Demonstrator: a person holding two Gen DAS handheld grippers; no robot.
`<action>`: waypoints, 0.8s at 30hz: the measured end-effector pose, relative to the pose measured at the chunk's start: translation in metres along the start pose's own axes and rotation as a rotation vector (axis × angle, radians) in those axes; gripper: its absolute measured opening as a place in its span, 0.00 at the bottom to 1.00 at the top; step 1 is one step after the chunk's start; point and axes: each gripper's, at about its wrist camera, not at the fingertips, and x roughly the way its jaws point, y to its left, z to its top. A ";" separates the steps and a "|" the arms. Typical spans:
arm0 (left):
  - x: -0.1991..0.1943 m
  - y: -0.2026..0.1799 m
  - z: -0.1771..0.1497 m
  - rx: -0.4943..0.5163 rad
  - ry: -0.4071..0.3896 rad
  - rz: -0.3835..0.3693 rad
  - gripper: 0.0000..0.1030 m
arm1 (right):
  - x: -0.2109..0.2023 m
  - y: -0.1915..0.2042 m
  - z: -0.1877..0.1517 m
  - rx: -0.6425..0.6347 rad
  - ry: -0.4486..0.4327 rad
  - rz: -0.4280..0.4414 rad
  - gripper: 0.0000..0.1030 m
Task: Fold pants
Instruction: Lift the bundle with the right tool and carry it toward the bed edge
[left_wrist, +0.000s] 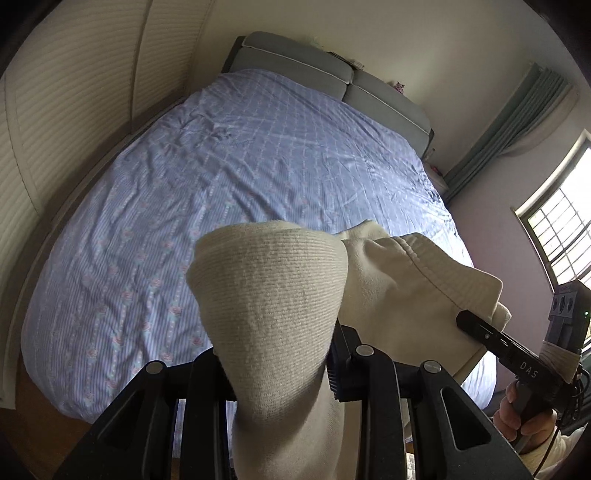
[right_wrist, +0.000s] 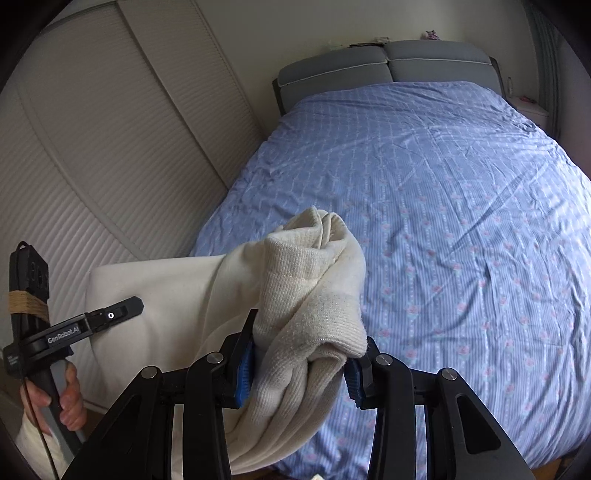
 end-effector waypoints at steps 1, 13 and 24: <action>-0.001 0.011 0.003 0.004 -0.004 0.005 0.28 | 0.005 0.011 0.002 -0.019 0.001 0.000 0.39; 0.012 0.168 0.068 0.062 0.154 0.026 0.28 | 0.102 0.122 -0.021 0.050 0.093 -0.019 0.39; 0.128 0.225 0.151 0.201 0.316 -0.045 0.28 | 0.196 0.152 -0.018 0.125 0.151 -0.125 0.39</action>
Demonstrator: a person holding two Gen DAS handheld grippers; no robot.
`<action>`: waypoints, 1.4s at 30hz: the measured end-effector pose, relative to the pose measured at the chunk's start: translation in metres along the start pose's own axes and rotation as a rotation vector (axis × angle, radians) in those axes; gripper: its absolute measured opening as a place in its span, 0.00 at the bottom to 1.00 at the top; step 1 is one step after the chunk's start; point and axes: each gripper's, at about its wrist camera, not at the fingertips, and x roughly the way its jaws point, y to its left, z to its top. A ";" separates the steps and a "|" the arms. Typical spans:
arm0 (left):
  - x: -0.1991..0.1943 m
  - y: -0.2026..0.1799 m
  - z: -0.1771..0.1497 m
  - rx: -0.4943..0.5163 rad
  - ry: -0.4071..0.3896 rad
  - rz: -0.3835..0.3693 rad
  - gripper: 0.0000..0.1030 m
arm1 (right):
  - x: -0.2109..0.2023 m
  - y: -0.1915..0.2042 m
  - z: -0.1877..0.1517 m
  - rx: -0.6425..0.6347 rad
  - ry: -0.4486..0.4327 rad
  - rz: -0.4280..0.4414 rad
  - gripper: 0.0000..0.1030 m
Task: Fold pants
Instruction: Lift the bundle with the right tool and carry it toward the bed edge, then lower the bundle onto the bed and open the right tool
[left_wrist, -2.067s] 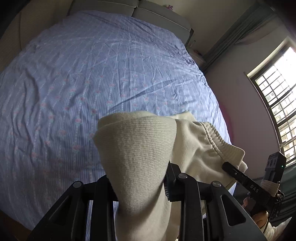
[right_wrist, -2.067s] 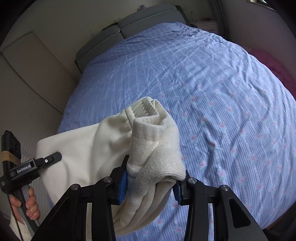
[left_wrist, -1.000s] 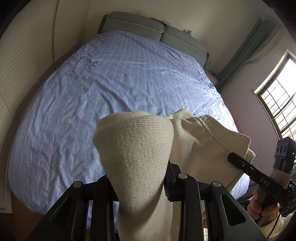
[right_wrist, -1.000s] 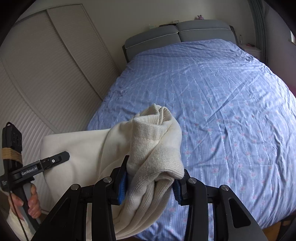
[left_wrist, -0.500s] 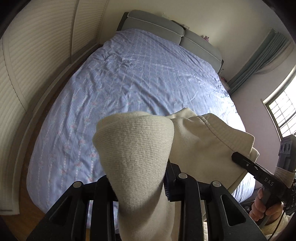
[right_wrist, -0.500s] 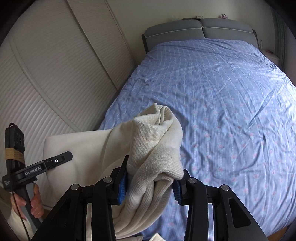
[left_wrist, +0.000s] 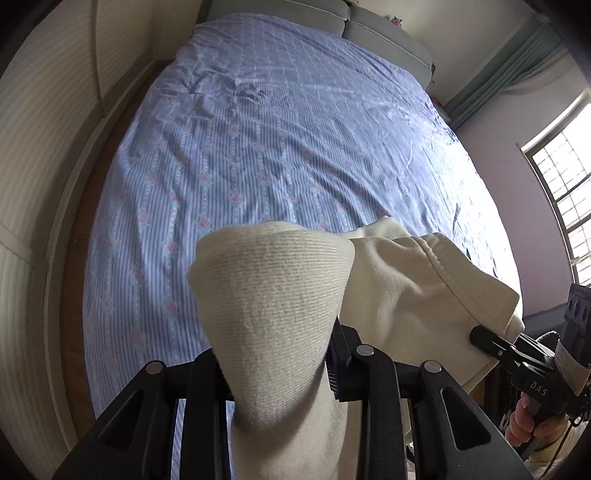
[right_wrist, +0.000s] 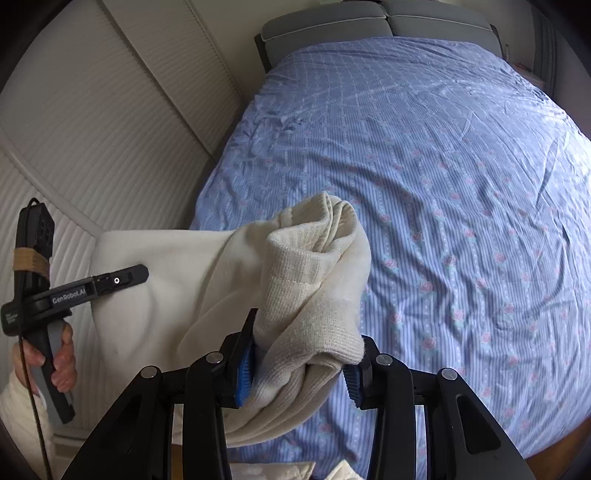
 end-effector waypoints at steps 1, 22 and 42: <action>0.011 0.002 0.012 0.022 0.017 -0.005 0.28 | 0.007 0.000 0.003 0.014 0.006 -0.017 0.39; 0.107 0.054 0.112 0.131 0.037 0.460 0.62 | 0.122 -0.070 0.057 0.181 0.094 -0.378 0.75; -0.057 -0.211 -0.036 0.247 -0.323 0.425 0.95 | -0.101 -0.124 0.010 -0.009 -0.177 -0.191 0.91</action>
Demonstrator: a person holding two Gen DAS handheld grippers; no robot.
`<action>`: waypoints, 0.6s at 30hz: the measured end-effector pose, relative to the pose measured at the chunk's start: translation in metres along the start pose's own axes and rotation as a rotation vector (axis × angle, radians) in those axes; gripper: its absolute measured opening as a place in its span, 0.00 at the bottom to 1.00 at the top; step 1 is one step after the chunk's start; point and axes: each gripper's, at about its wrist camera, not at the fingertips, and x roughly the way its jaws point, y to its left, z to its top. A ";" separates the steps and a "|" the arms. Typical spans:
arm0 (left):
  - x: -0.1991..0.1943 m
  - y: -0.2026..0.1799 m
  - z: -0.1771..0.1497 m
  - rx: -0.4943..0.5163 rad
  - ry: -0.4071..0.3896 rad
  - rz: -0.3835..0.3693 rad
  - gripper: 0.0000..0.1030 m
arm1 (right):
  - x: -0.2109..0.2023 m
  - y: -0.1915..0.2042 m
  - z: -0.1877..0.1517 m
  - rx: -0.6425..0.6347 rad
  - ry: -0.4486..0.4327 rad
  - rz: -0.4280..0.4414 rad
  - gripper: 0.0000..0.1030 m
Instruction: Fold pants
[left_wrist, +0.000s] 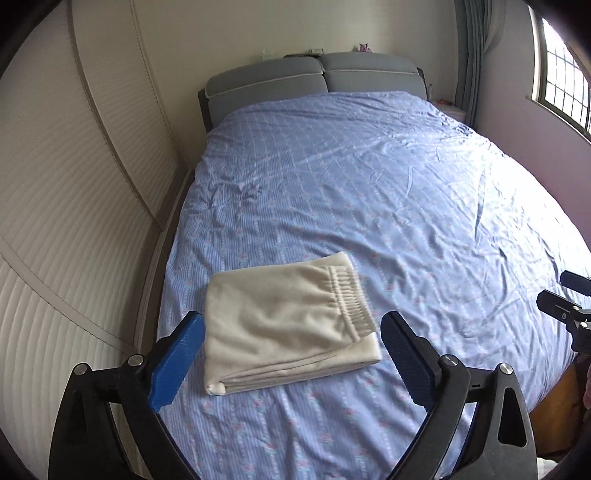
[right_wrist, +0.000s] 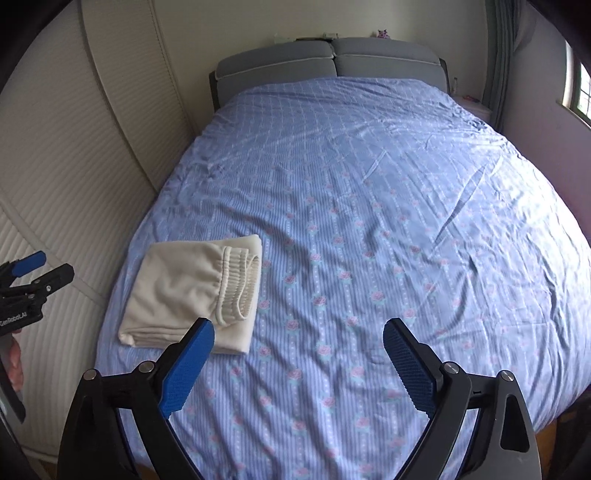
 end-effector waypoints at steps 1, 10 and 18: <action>-0.010 -0.015 0.001 -0.006 -0.014 0.002 0.96 | -0.013 -0.011 -0.001 -0.005 -0.014 0.009 0.91; -0.102 -0.156 -0.011 -0.080 -0.124 -0.058 0.99 | -0.126 -0.124 -0.010 -0.055 -0.127 0.032 0.91; -0.163 -0.259 -0.038 -0.102 -0.154 -0.033 1.00 | -0.201 -0.210 -0.043 -0.091 -0.146 0.045 0.91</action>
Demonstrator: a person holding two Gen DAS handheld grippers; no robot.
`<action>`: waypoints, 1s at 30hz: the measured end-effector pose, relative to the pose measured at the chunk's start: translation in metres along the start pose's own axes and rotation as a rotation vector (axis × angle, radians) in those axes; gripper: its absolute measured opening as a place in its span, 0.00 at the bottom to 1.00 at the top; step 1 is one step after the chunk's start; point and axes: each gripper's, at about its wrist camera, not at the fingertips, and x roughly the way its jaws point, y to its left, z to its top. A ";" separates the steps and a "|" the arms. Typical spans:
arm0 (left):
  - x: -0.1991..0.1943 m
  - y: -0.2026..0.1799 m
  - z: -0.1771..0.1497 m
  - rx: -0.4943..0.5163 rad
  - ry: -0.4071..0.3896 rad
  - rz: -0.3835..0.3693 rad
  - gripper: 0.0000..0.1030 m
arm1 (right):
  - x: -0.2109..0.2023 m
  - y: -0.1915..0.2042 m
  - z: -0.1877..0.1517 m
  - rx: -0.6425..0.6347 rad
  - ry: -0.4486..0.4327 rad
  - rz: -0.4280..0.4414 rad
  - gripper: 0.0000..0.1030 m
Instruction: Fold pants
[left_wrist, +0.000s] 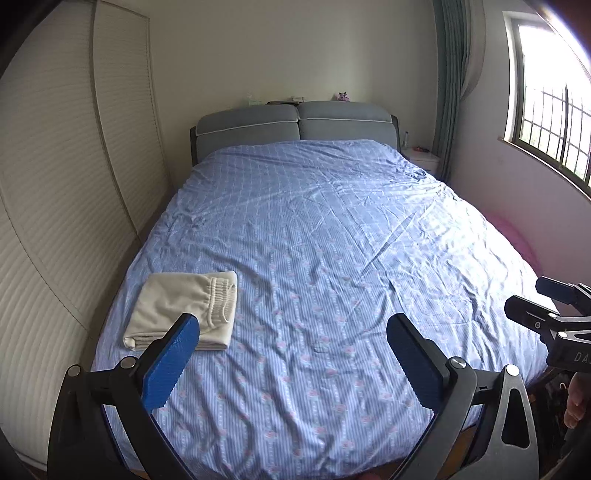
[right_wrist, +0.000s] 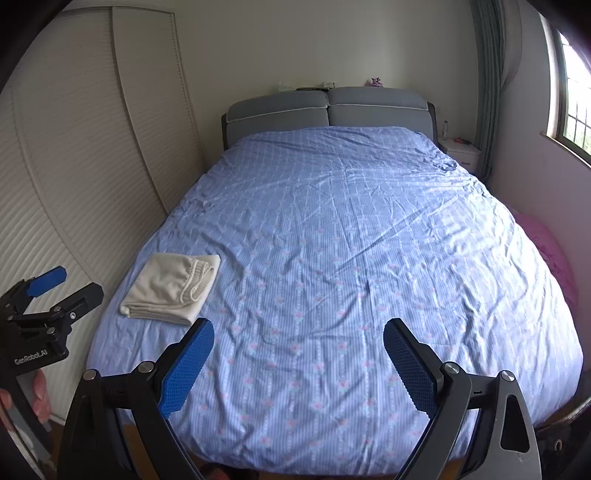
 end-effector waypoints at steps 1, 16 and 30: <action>-0.006 -0.010 -0.004 0.005 0.003 0.000 1.00 | -0.009 -0.008 -0.005 -0.001 -0.002 -0.001 0.91; -0.061 -0.089 -0.025 0.022 0.011 -0.075 1.00 | -0.081 -0.068 -0.054 0.030 -0.007 -0.017 0.91; -0.057 -0.107 -0.026 0.028 0.024 -0.122 1.00 | -0.101 -0.084 -0.056 0.049 -0.036 -0.035 0.91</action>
